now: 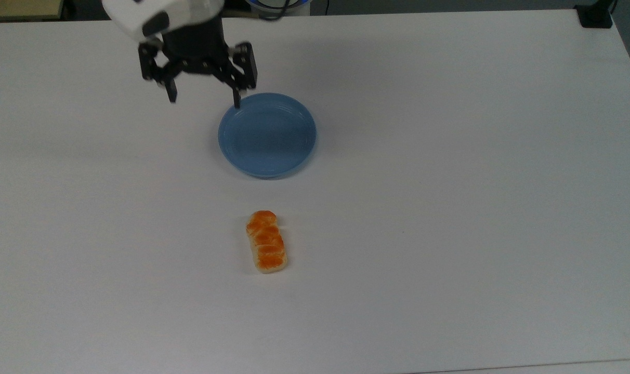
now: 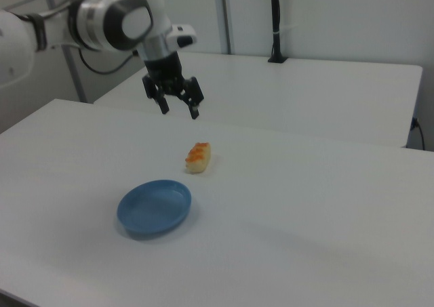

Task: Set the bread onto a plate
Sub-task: 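Move the open gripper over the orange-topped bread roll and lower it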

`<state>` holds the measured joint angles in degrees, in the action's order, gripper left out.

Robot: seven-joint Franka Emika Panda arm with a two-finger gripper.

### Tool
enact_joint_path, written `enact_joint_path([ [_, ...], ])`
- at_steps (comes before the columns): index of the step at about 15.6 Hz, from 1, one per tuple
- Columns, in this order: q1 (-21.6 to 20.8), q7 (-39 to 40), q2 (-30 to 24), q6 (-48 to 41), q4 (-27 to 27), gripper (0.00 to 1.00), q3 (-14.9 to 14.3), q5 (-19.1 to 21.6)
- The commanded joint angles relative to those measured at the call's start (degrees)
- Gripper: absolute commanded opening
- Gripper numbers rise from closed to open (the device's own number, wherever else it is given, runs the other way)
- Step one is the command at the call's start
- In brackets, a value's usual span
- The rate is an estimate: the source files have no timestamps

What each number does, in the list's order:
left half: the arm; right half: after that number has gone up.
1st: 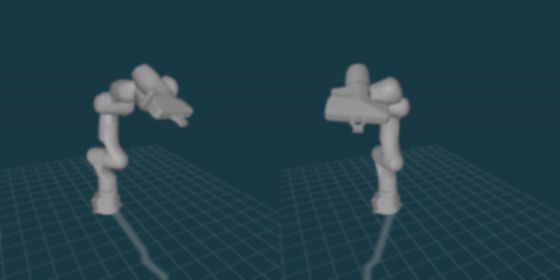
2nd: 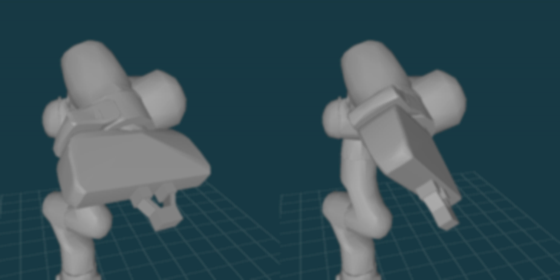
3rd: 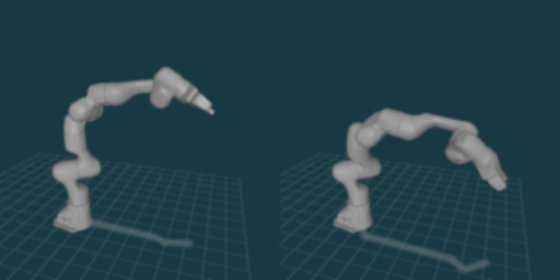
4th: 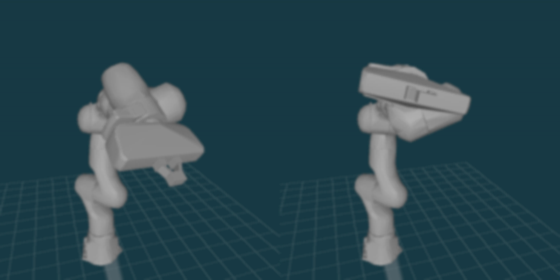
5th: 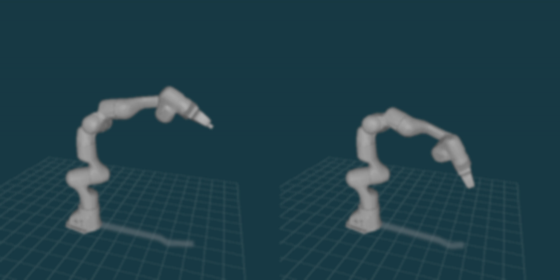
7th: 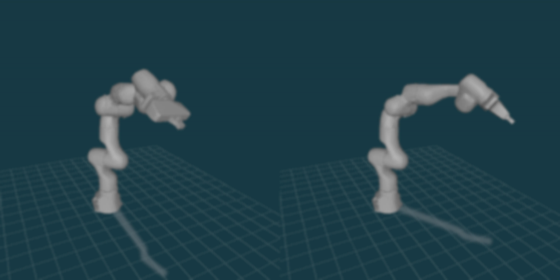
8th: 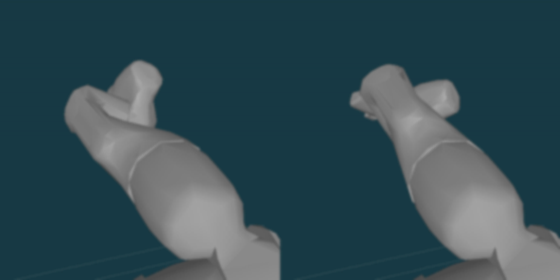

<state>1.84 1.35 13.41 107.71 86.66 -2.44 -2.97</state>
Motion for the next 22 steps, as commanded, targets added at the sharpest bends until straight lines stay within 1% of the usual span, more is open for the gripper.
enact_joint_path([
  [1, -2.36, -2.05, 5.73, 3.82, -2.71, 1.00, -0.11, 0.78],
  [4, -4.21, -2.23, 10.22, 4.70, -6.05, 1.00, -0.11, 0.86],
  [6, -5.52, -3.89, 12.68, 7.94, -6.32, 1.00, -0.11, 0.60],
  [10, -6.84, -7.58, 21.02, 9.45, -13.95, 1.00, -0.29, 0.07],
  [12, -7.63, -8.03, 23.32, 9.63, -15.98, 1.00, -0.46, -0.01],
  [14, -7.90, -8.12, 25.87, 10.15, -18.35, 1.00, -0.46, -1.24],
  [19, -7.81, -7.94, 28.42, 12.52, -18.54, 1.00, -0.38, -5.28],
  [22, -7.37, -7.59, 28.95, 13.06, -18.10, 1.00, -0.38, -6.34],
])
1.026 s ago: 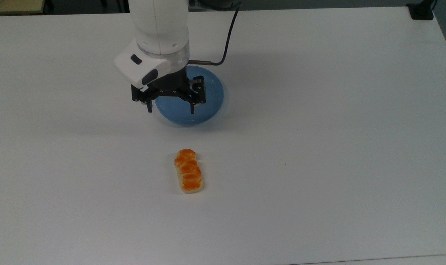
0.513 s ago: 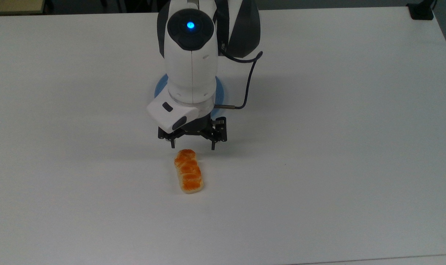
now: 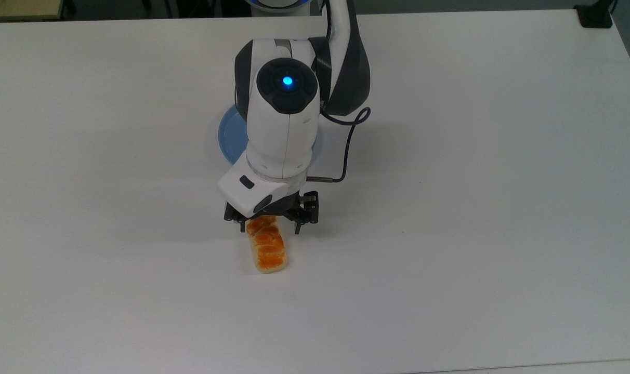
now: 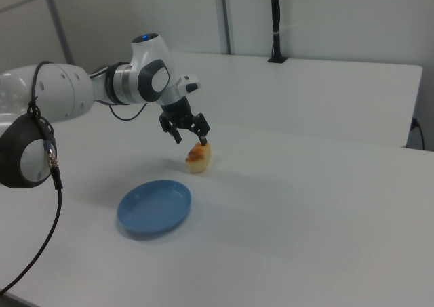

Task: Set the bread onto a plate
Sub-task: 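Close the gripper on the bread roll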

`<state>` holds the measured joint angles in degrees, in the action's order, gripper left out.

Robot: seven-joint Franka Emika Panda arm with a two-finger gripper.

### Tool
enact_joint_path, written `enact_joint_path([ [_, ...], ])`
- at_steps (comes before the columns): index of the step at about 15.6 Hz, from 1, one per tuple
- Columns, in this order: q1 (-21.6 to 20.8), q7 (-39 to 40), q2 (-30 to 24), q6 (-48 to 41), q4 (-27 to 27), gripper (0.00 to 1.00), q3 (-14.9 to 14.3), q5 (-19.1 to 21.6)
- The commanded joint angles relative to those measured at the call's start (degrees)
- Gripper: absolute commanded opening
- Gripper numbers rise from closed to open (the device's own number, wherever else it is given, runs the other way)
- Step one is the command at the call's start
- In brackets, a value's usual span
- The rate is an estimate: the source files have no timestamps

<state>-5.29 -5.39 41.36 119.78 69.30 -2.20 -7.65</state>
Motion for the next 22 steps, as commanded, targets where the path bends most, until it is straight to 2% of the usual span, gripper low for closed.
enact_joint_path([
  [1, -0.16, -0.85, 1.17, 0.98, -0.66, 1.00, -0.61, -2.10],
  [11, 0.11, -0.94, 2.41, 1.16, 0.75, 1.00, -0.52, -4.21],
  [13, 0.11, -1.11, 3.11, 2.30, 1.45, 0.93, -0.52, -6.14],
  [14, 0.11, -1.11, 3.20, 3.08, 1.97, 0.86, -0.52, -6.32],
  [15, 0.11, -1.29, 3.37, 3.53, 2.24, 0.76, -0.52, -6.32],
  [17, 0.11, -1.29, 3.29, 3.53, 2.33, 0.46, -0.44, -6.23],
  [19, 0.02, -1.38, 2.85, 2.92, 2.33, 0.40, -0.44, -6.06],
  [22, 0.11, -1.38, 0.31, 1.34, 2.33, 0.40, -0.44, -5.53],
])
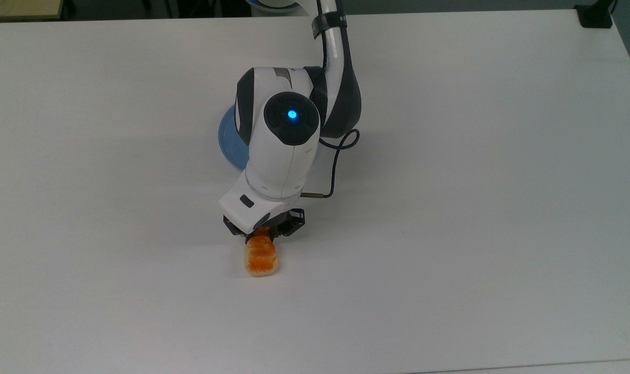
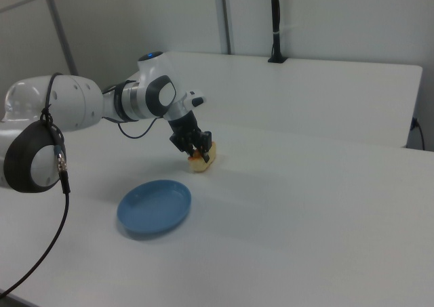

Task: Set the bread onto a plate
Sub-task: 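Close the gripper on the bread roll, then lift the held bread roll and carry it over the blue plate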

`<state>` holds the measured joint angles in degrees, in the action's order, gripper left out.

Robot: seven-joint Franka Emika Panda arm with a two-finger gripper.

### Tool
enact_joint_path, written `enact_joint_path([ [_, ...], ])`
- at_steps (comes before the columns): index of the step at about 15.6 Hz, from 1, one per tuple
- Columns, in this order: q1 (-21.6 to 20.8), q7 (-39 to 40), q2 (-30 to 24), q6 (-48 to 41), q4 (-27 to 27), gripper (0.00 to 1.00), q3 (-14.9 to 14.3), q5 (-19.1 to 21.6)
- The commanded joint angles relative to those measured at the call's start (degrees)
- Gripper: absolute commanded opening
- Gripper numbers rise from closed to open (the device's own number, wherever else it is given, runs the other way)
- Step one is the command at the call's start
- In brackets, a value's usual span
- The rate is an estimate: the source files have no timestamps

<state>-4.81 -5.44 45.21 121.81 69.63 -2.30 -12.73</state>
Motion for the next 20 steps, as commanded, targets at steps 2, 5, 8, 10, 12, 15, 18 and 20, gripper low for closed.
enact_joint_path([
  [2, -0.47, -1.42, -6.79, -2.80, 2.95, 0.40, -0.25, -0.19],
  [5, -0.55, -1.51, -15.47, -6.05, 9.97, 0.41, -0.16, -0.10],
  [8, -0.82, -3.00, -24.00, -12.54, 14.99, 0.41, -0.16, 0.07],
  [10, -0.91, -3.17, -29.80, -16.59, 19.11, 0.43, -0.16, 0.42],
  [12, -0.99, -2.74, -35.78, -16.79, 25.78, 0.44, -0.25, 1.91],
  [15, -2.48, -3.44, -41.86, -16.00, 35.45, 0.44, -0.25, 2.18],
  [18, -3.45, -3.79, -43.80, -12.49, 41.53, 0.44, -0.25, 2.18],
  [20, -3.63, -6.15, -44.07, -8.28, 45.40, 0.44, -0.25, 1.57],
])
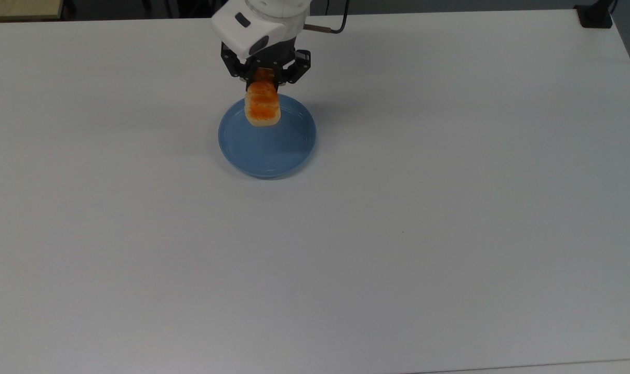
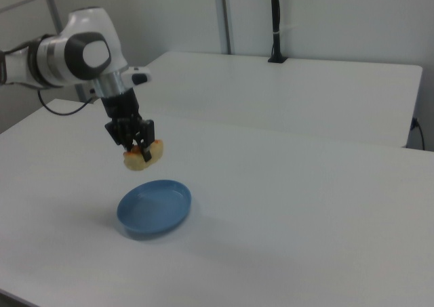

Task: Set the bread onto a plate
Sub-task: 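Lift the held bread roll and carry it over the blue plate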

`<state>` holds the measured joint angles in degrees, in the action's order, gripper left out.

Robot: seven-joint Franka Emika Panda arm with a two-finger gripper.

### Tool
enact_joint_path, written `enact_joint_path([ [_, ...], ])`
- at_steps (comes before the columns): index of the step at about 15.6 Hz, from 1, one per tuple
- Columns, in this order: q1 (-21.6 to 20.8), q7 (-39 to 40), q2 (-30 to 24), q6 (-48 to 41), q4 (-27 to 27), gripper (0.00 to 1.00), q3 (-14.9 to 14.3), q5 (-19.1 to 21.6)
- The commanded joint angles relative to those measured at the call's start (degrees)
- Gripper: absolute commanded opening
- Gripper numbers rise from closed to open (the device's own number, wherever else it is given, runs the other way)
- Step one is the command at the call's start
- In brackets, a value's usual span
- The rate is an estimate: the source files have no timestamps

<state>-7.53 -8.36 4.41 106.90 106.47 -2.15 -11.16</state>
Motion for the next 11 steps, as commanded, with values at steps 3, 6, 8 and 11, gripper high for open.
enact_joint_path([
  [3, -2.22, -5.26, -2.04, 12.35, 12.17, 0.44, -0.48, -0.44],
  [6, -2.05, -5.62, -1.77, 13.16, 12.36, 0.44, -0.48, -0.88],
  [8, -1.70, -5.97, -1.24, 13.60, 12.09, 0.46, -0.48, -0.88],
  [11, -1.43, -6.32, 0.34, 14.74, 12.00, 0.46, -0.48, -2.20],
])
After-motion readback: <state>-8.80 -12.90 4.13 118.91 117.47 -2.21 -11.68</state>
